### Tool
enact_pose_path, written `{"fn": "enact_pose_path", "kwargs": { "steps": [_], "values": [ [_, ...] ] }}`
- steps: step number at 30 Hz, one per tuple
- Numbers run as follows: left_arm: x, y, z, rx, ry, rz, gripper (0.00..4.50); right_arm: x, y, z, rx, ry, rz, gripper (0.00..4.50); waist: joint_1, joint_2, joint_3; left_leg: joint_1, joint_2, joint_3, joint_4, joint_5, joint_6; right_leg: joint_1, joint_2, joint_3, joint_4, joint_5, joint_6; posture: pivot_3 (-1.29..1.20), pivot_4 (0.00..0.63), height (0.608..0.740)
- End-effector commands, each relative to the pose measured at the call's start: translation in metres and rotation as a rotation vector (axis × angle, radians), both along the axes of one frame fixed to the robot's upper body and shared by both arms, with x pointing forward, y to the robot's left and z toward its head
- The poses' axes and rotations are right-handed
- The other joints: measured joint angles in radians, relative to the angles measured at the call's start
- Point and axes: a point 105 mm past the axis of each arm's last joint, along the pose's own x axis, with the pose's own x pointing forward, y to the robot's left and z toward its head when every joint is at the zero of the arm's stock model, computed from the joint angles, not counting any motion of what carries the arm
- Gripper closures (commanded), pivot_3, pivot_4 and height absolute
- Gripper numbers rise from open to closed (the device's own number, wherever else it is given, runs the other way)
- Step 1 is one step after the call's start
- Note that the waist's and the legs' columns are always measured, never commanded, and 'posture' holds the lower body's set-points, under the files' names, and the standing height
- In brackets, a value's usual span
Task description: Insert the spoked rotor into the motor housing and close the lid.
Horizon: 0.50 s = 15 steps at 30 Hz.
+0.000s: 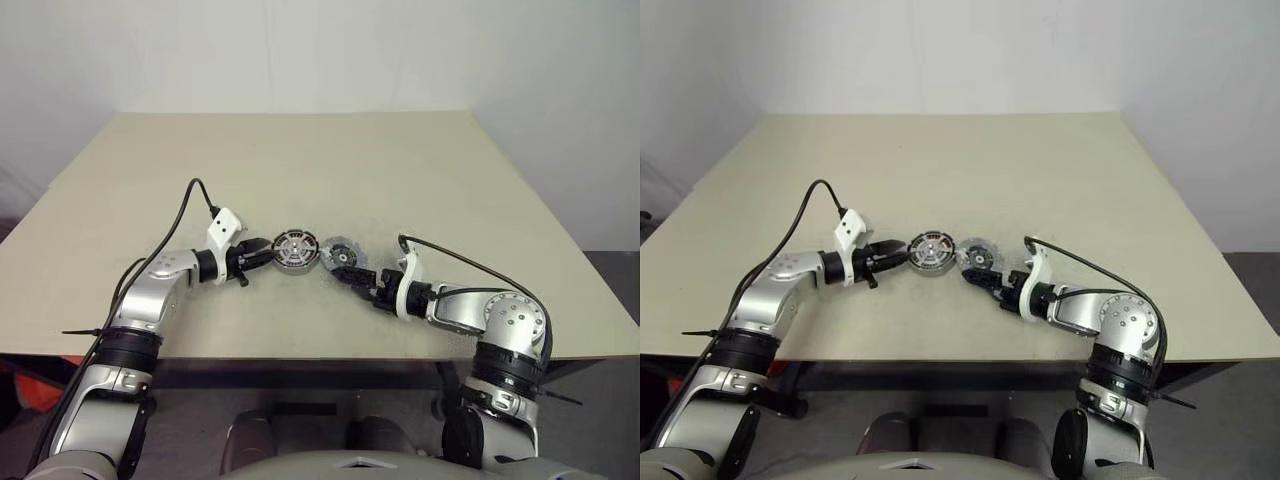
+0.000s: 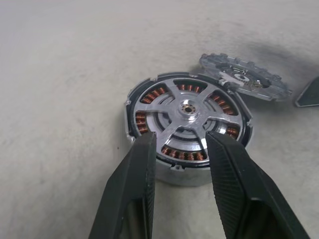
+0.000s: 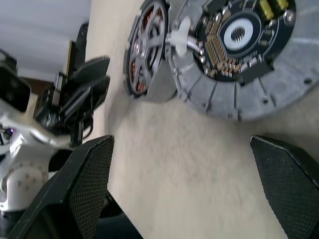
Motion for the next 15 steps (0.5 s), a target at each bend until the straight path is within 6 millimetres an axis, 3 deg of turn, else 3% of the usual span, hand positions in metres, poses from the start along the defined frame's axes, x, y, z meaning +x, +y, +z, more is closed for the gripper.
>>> {"fn": "enact_pose_path", "kwargs": {
  "steps": [1, 8, 15],
  "values": [
    [0.002, 0.001, 0.017, 0.004, -0.067, -0.004, 2.84, 0.022, -0.007, 0.009, -0.019, -0.038, -0.067, 0.02, 0.0, 0.0, 0.0, 0.0, 0.0, 0.0, 0.0, 0.0, -0.001, 0.0, 0.0, 0.0, 0.0, 0.0, 0.0, 0.0, 0.0, 0.74],
    [0.004, 0.001, 0.016, 0.006, -0.066, 0.001, 2.84, 0.041, -0.012, 0.021, -0.016, -0.083, -0.091, 0.02, 0.004, 0.0, 0.0, 0.0, 0.0, 0.0, 0.0, 0.001, -0.002, 0.0, -0.001, 0.0, 0.0, 0.001, 0.001, 0.0, 0.0, 0.74],
    [0.007, 0.001, 0.016, 0.004, -0.067, 0.009, 2.84, 0.047, -0.001, 0.043, 0.01, -0.147, -0.047, 0.02, 0.002, 0.0, 0.0, -0.004, 0.0, 0.0, 0.0, -0.001, 0.001, -0.002, 0.0, 0.0, -0.001, 0.004, -0.006, 0.0, 0.0, 0.74]
  ]
}}
